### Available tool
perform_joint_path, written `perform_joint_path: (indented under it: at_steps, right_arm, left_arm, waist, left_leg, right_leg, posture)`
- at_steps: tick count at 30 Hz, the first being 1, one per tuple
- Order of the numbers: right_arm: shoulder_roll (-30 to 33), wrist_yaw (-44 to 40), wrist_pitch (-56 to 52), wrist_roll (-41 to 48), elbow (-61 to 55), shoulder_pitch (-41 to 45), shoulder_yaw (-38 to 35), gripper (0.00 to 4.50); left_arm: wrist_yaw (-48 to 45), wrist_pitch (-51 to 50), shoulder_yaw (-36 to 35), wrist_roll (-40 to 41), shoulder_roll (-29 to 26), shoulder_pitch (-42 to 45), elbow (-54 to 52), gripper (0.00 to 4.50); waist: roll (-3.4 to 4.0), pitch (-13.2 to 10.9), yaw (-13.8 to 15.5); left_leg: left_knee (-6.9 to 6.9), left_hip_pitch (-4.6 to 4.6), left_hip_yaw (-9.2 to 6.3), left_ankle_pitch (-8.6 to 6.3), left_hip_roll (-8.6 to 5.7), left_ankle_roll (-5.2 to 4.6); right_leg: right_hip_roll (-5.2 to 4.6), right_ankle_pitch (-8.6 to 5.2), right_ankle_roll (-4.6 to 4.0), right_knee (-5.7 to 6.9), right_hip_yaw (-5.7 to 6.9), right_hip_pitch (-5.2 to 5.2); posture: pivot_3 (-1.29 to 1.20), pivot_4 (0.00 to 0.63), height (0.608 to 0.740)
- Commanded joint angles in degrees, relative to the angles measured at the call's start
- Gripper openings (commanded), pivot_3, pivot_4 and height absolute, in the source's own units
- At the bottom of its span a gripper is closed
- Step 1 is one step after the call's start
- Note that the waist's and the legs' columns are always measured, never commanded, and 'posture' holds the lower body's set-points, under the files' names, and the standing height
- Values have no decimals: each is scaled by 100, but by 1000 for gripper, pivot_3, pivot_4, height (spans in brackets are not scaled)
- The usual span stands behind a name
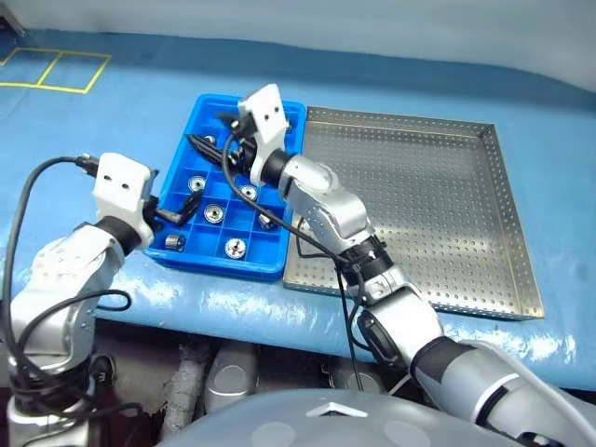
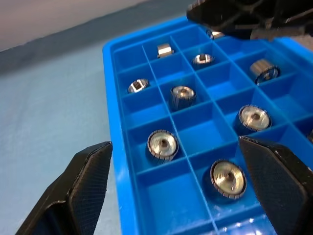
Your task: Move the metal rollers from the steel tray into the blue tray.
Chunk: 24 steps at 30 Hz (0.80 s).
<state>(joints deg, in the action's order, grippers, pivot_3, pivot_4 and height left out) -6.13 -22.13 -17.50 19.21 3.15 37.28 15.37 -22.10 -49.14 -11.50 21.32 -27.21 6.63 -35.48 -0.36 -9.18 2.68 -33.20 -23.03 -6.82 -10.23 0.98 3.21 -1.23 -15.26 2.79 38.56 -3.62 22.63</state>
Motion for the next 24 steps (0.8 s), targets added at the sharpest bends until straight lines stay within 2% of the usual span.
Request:
perform_joint_path:
  at_steps: [1,5,9,10,14,18,24]
  right_arm:
    - [911,192,-517,-201,-1637,-853,-480,3669]
    - [2242,27,-1453,109,-2958,-2175,-1208,3669]
    - [2944,140,-1807,194,-3475,-3022,-2181,3669]
    - [3044,102,-1824,227,-3524,-3145,-2331,3669]
    - [3257,-133,-1779,365,-3642,-3508,-2523,4468]
    - [3307,-101,-1826,308,-3716,-3640,-2446,4468]
    - [3414,-421,-1802,452,-3677,-3788,-2269,4468]
  left_arm:
    - [-177,670,711,-204,137,374,408,4500]
    - [-539,1372,1432,-494,220,786,1184,4500]
    - [-857,2051,1856,-723,432,1335,2201,4500]
    - [-981,2188,1942,-724,500,1462,2404,4500]
    - [-1473,2551,2185,-701,674,1780,2933,4500]
    - [-1523,2724,2162,-787,719,1893,3214,4500]
    - [-1713,2669,2179,-761,559,1694,3063,4500]
  waist:
    - [-2,2,-11]
    - [8,3,-141]
    - [18,1,-456]
    - [21,2,-559]
    - [21,2,-834]
    - [22,1,-1028]
    - [22,1,-1079]
  left_leg:
    - [-3,0,-1,0,-10,5]
    - [-16,-20,16,0,-36,4]
    - [-37,-50,17,-9,-31,-11]
    - [-39,-49,20,-9,-28,-12]
    - [-58,-46,26,-18,-21,-28]
    - [-76,-48,30,-22,-21,-34]
    - [-95,-47,33,-21,-23,-35]
  right_leg:
    - [-10,0,6,-3,0,-4]
    - [-34,24,46,-72,-19,-20]
    - [-26,32,60,-64,-22,6]
    - [-23,31,60,-61,-24,7]
    - [-13,16,87,-54,-29,0]
    - [-10,17,93,-47,-39,-2]
    - [-10,24,108,-47,-43,-10]
  posture:
    - [89,150,740]
    - [-15,150,740]
    - [-97,150,740]
    - [-115,150,740]
    - [-163,150,740]
    - [-202,150,740]
    - [-189,150,740]
